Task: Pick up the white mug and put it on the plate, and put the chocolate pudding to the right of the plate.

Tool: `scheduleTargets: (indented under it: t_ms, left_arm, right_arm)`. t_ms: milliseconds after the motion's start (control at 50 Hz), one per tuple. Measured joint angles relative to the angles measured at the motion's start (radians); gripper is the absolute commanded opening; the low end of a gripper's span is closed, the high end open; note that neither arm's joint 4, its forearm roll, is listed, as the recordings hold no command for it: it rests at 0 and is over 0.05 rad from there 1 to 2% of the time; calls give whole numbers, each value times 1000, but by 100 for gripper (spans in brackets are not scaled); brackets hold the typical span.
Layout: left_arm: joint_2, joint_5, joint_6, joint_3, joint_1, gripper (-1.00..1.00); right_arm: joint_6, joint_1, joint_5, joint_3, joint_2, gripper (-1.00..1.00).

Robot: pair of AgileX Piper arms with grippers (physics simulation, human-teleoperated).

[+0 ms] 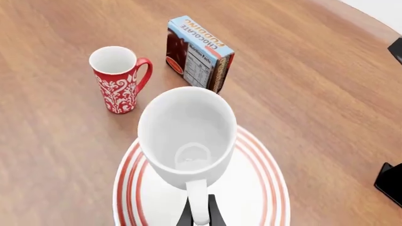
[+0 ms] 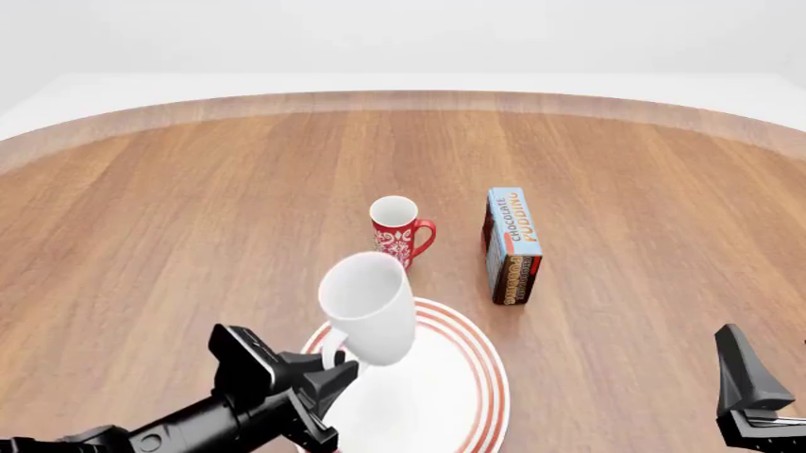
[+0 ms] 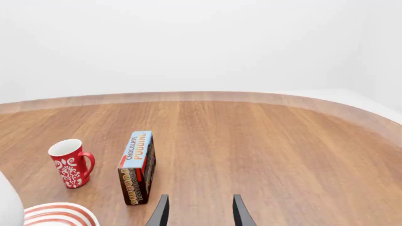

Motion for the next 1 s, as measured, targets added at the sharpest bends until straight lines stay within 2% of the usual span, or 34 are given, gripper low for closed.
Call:
scheduleTargets:
  t_ms: [1000]
  left_arm:
    - [201, -130, -74, 24, 0, -100]
  right_arm:
    - [-1, 2, 1, 0, -2, 100]
